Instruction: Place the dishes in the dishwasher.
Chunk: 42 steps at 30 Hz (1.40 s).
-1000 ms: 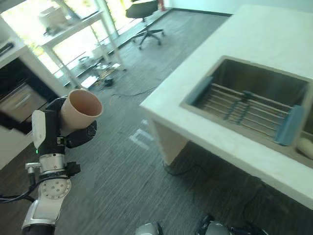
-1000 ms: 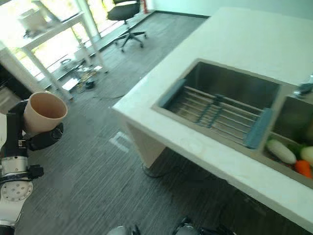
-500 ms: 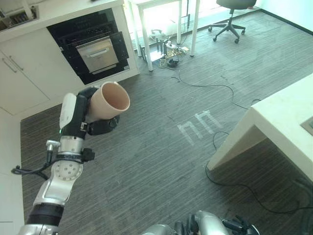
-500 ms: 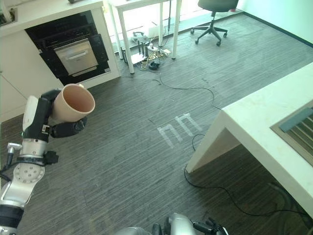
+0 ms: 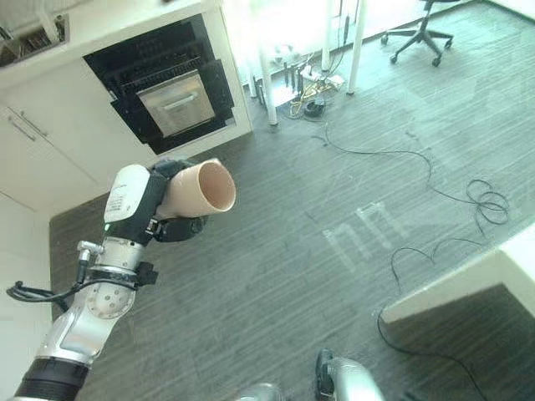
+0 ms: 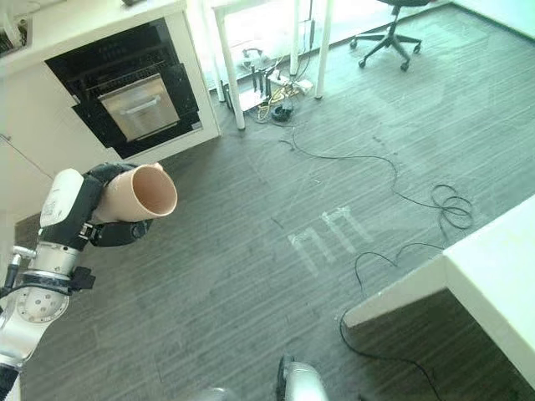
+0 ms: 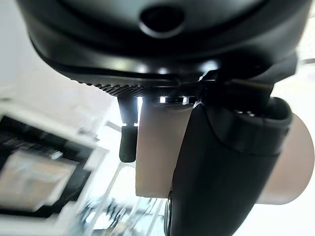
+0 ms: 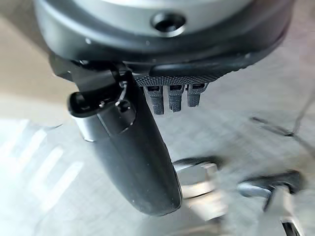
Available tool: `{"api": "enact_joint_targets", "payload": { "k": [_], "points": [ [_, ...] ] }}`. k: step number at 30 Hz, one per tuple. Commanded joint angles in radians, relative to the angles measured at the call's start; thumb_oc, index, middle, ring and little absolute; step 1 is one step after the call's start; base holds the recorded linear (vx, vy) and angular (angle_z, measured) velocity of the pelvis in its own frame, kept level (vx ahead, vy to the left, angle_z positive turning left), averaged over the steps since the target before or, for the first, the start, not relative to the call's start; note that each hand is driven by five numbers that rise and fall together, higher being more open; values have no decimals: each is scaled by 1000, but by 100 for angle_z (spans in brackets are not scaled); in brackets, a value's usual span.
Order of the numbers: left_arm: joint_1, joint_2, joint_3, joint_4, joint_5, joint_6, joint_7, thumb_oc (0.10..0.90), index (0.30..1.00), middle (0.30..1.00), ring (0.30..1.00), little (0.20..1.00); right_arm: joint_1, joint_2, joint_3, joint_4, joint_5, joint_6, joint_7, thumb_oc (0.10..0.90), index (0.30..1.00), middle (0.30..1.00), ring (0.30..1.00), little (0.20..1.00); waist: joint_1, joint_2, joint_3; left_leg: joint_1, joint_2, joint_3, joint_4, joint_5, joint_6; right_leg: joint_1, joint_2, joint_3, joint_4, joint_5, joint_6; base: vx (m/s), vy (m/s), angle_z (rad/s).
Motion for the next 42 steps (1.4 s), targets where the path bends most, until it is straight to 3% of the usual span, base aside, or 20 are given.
{"api": "enact_joint_targets", "payload": {
  "k": [1, 3, 6, 8, 10, 12, 14, 16, 17, 19, 21, 22, 23, 25, 26, 31, 35, 38, 41, 42],
  "points": [
    [-135, 26, 153, -4, -70, -35, 38, 400, 300, 300, 300, 300, -26, -70, 0, 17, 6, -45, 16, 800, 900, 900, 900, 900, -9, -9, -25, 46, 20, 12, -408, 43, 45, 73, -6, 5, -65, -54, 117, 302, 88, -3],
    [-117, 15, 162, -3, -64, -27, 48, 400, 300, 300, 300, 300, -34, -73, 13, 23, 7, -39, 6, 800, 900, 900, 900, 900, 6, 1, -20, -16, 19, -31, -496, 80, 22, 100, 13, 33, -65, -80, 121, 366, 142, -30],
    [-57, -50, 176, -3, -2, -55, 83, 400, 300, 300, 300, 300, -39, -72, 32, 41, 6, -24, -21, 800, 900, 900, 900, 900, 35, 35, -18, -214, 91, -38, -496, 176, -28, 151, 41, 23, -65, -121, 112, 542, 276, -42],
    [-36, -78, 184, -5, 24, -68, 100, 400, 300, 300, 300, 300, -33, -68, 27, 39, 2, -17, -37, 800, 900, 900, 900, 900, 37, 31, -25, -202, 89, -24, -496, 158, -31, 183, 25, 21, -65, -148, 118, 481, 274, -67],
    [-15, -89, 199, 3, 25, -90, 115, 400, 300, 300, 300, 300, -22, -56, 5, 42, 15, 1, -59, 800, 900, 900, 900, 900, 32, 37, -36, -164, 96, 12, -496, 140, -10, 218, 14, 6, -65, -162, 129, 459, 328, -67],
    [-17, -94, 199, 9, 29, -93, 112, 400, 300, 300, 300, 300, -5, -39, -22, 52, 39, 35, -51, 800, 900, 900, 900, 900, 38, 16, -49, -117, 49, -4, -496, 95, 10, 263, -12, 14, -65, -176, 143, 435, 254, -1],
    [-33, -97, 191, 8, 48, -99, 105, 400, 300, 300, 300, 300, 20, -6, -43, 58, 45, 113, 9, 800, 900, 900, 900, 900, 32, 20, -64, -78, 20, -16, -496, 77, 52, 299, -17, -8, -65, -132, 149, 447, 330, 13],
    [-68, -81, 166, 8, 67, -92, 102, 400, 300, 300, 300, 300, 38, 35, -35, 71, 64, 120, 19, 800, 900, 900, 900, 900, 24, 24, -78, -35, -37, -43, -496, 35, 113, 287, -55, -25, 105, -27, 191, 497, 381, 33],
    [-76, -73, 163, 6, 63, -85, 98, 400, 300, 300, 300, 300, 42, 37, -36, 73, 70, 119, 24, 800, 900, 900, 900, 900, 26, 17, -84, -19, -60, -54, -496, 12, 121, 283, -73, -20, 159, -4, 207, 377, 317, 95],
    [-111, -23, 144, 11, 26, -38, 89, 400, 300, 300, 300, 300, 46, 44, -26, 77, 75, 93, 49, 800, 900, 900, 900, 900, 19, 32, -83, 31, -102, -69, -496, -22, 168, 190, -130, -30, 441, 109, 231, 330, 351, 76],
    [-117, -4, 134, 18, 4, -28, 97, 400, 300, 300, 300, 300, 42, 39, -16, 76, 60, 70, 65, 800, 900, 900, 900, 900, 11, 39, -77, 51, -108, -79, -496, -35, 179, 126, -113, -6, 508, 110, 225, 128, 181, 22],
    [-124, 15, 128, 31, -18, -41, 97, 400, 300, 300, 300, 300, 38, 32, -2, 66, 53, 33, 71, 800, 900, 900, 900, 900, -17, 54, -61, 65, -104, -103, -496, -27, 181, 37, -25, 23, 499, 87, 204, 59, 53, 54],
    [-126, 22, 125, 34, -24, -49, 91, 400, 300, 300, 300, 300, 35, 28, 3, 56, 60, 21, 72, 800, 900, 900, 900, 900, -28, 59, -56, 80, -105, -123, -496, -34, 179, 1, 3, 20, 460, 62, 197, 129, 27, 102],
    [-142, 38, 120, 32, -25, -49, 84, 400, 300, 300, 300, 300, 23, 9, 9, 10, 80, 29, 74, 800, 900, 900, 900, 900, -52, 72, -44, 102, -89, -164, -496, -63, 170, -64, 31, 20, 246, 58, 190, 247, -75, 179],
    [-167, 49, 103, 37, -15, -50, 85, 400, 300, 300, 300, 300, 9, -10, 13, 7, 82, 30, 84, 800, 900, 900, 900, 900, -68, 68, -40, 120, -85, -196, -496, -89, 163, -82, 42, 53, 2, 103, 200, 245, -125, 170],
    [-204, 105, 59, 64, -23, -62, 79, 400, 300, 300, 300, 300, -10, -33, -4, 47, 85, 27, 76, 800, 900, 900, 900, 900, -76, 52, -47, 180, -107, -270, -496, -144, 158, -181, 7, 170, -65, 146, 242, 363, -203, 74],
    [-139, 117, 107, 16, -12, -36, 76, 400, 300, 300, 300, 300, -33, -38, 14, 67, 93, 46, 44, 800, 900, 900, 900, 900, -50, 39, -82, 254, -63, -247, -496, -157, 125, -93, 27, 146, -65, 95, 202, 590, -388, 17],
    [-127, 122, 128, -9, -4, -9, 67, 400, 300, 300, 300, 300, -38, -47, 27, 60, 91, 37, 45, 800, 900, 900, 900, 900, -45, 35, -85, 289, -38, -235, -496, -110, 100, -51, 50, 151, -65, 57, 172, 340, -272, 12],
    [-139, 139, 150, -28, -28, 14, 53, 400, 300, 300, 300, 300, -40, -66, 30, 57, 95, 23, 46, 800, 900, 900, 900, 900, -36, 27, -79, 294, -17, -198, -460, 41, 50, -8, 57, 143, -65, 17, 148, 298, -293, -35],
    [-147, 147, 159, -32, -48, 16, 42, 400, 300, 300, 300, 300, -43, -78, 26, 58, 94, 21, 45, 800, 900, 900, 900, 900, -37, 24, -72, 242, -7, -155, -357, 81, 33, 13, 53, 132, -65, 6, 133, 143, -235, -39]
  ]
}}
